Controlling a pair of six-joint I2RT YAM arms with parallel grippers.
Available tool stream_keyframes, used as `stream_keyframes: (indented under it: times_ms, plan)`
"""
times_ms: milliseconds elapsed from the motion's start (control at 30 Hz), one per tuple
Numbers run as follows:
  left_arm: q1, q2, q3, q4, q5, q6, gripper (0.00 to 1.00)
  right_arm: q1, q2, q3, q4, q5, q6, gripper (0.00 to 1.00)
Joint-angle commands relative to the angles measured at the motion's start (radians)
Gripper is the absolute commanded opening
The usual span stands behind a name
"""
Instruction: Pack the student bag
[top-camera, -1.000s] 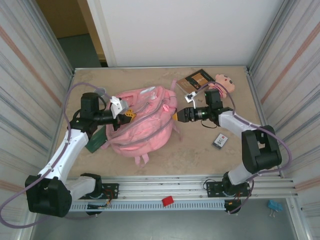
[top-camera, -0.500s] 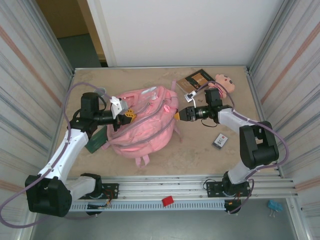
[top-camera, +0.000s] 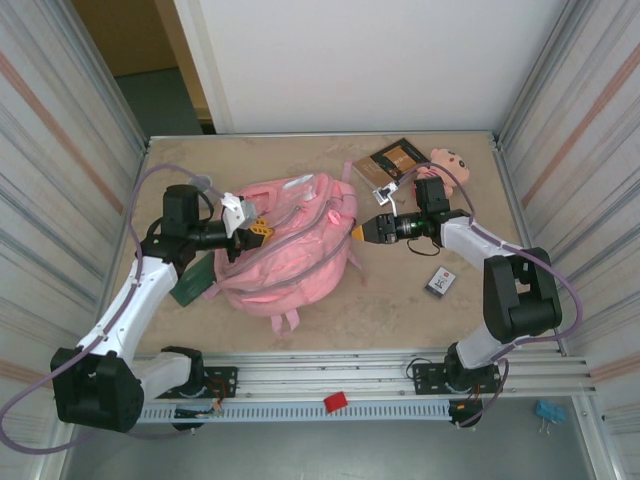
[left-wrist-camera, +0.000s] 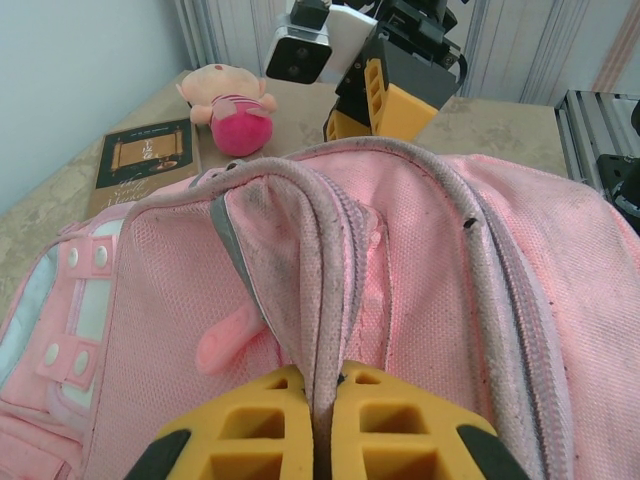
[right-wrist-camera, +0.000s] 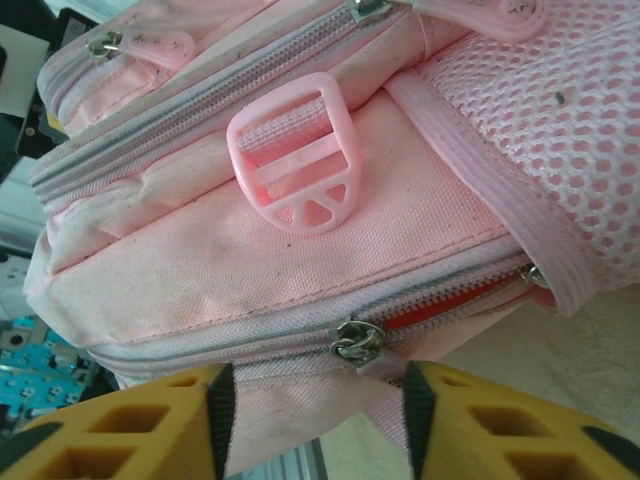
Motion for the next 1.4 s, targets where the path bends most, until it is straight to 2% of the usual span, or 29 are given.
stream_keyframes:
  times_ms: [0,33,133,300,400,667,833,1000,1067,1133,1300,1367]
  plan:
    - [-0.001,-0.017,0.060,0.113,0.081,0.004,0.00,-0.004,-0.014,0.004,0.039,0.030,-0.005,0.57]
    - [-0.002,-0.017,0.061,0.113,0.085,0.003,0.00,-0.006,-0.013,0.007,0.043,0.043,-0.007,0.63]
    - [-0.001,-0.016,0.061,0.115,0.093,0.002,0.00,-0.002,0.004,0.013,0.070,0.035,-0.004,0.70]
    - [-0.001,-0.014,0.062,0.117,0.096,0.000,0.00,0.031,0.040,0.035,0.076,0.005,-0.013,0.75]
    - [0.000,-0.016,0.062,0.117,0.088,0.000,0.00,0.039,0.043,0.041,0.060,-0.027,-0.013,0.66]
    - [0.000,-0.015,0.055,0.118,0.052,0.003,0.00,0.029,-0.009,0.038,-0.046,-0.019,-0.044,0.29]
    - [0.000,-0.013,0.053,0.122,0.042,0.002,0.00,0.024,-0.012,0.045,-0.074,0.012,-0.040,0.17]
    - [0.000,-0.017,0.049,0.132,0.031,-0.004,0.00,0.041,-0.011,0.051,-0.063,0.005,-0.014,0.11]
    - [-0.003,-0.019,0.043,0.141,-0.014,-0.011,0.00,0.047,-0.013,0.056,-0.069,0.024,0.006,0.06]
    - [-0.014,-0.030,0.030,0.151,-0.107,-0.012,0.00,0.042,-0.015,0.061,-0.069,0.055,0.062,0.00]
    - [-0.078,-0.067,-0.014,0.190,-0.319,0.017,0.00,0.047,-0.020,0.058,0.015,0.019,0.284,0.00]
    - [-0.105,-0.072,-0.024,0.201,-0.390,0.029,0.00,0.072,-0.027,0.061,0.015,0.019,0.316,0.00]
